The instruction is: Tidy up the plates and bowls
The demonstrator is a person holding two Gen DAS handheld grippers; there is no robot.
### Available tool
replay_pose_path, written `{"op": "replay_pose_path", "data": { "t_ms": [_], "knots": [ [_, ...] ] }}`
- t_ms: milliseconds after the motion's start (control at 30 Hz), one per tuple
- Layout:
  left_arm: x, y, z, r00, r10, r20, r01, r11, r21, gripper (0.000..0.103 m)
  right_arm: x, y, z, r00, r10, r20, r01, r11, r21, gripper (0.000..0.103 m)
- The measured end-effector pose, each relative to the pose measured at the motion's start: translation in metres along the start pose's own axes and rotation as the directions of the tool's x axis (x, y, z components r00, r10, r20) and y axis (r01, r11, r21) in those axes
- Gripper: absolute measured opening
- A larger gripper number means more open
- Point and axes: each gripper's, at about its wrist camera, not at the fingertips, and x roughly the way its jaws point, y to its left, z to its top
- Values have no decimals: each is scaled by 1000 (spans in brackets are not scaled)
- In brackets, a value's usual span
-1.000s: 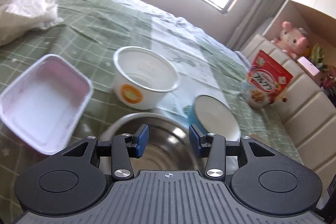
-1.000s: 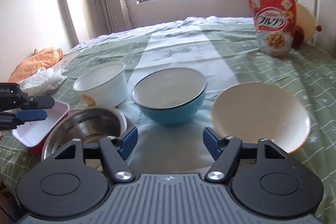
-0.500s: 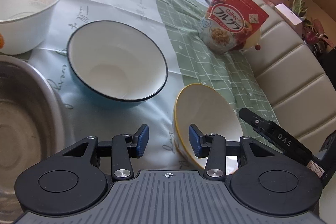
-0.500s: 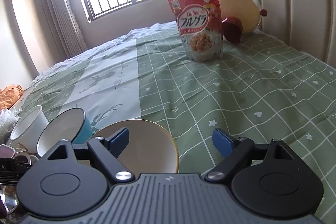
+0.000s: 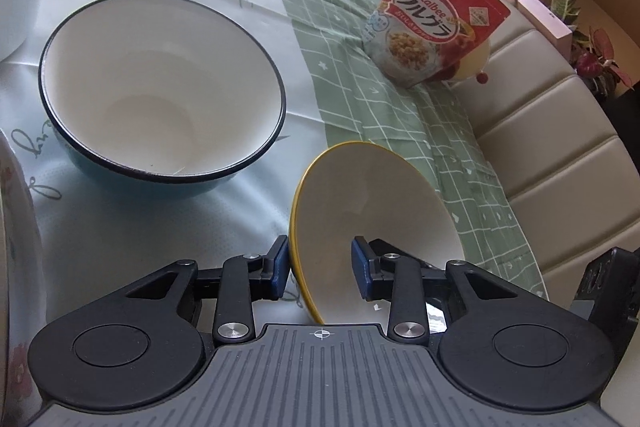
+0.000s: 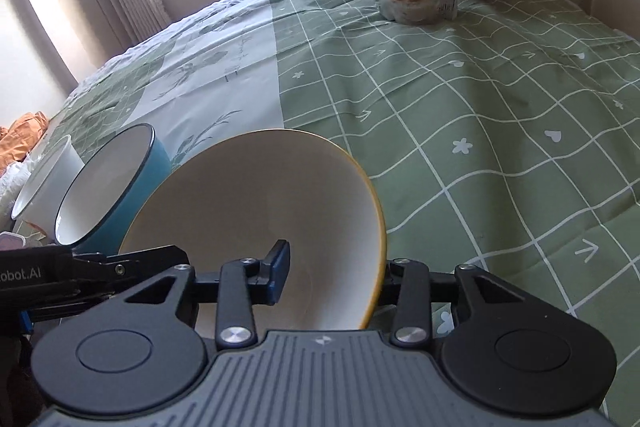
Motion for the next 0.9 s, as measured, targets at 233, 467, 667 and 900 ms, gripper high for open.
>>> {"op": "replay_pose_path", "data": {
  "t_ms": [233,467,667,900],
  "knots": [
    [-43,13,-21,1000,22,9,-22,999,32,36,-19,29,-19,998,52,-26,-53,998,-31,38],
    [-86,36,-47,999,28,17,-28,999,15,36,-12,52,-35,993,103,-65,-104,994,-20,38],
    [-100,37,-40,995,80,65,-83,996,35,36,-11,67,-45,986,141,-90,-144,989,-20,39],
    [-108,42,-43,993,99,62,-102,994,41,35,-9,68,-53,981,168,-101,-171,985,-27,39]
  ]
}}
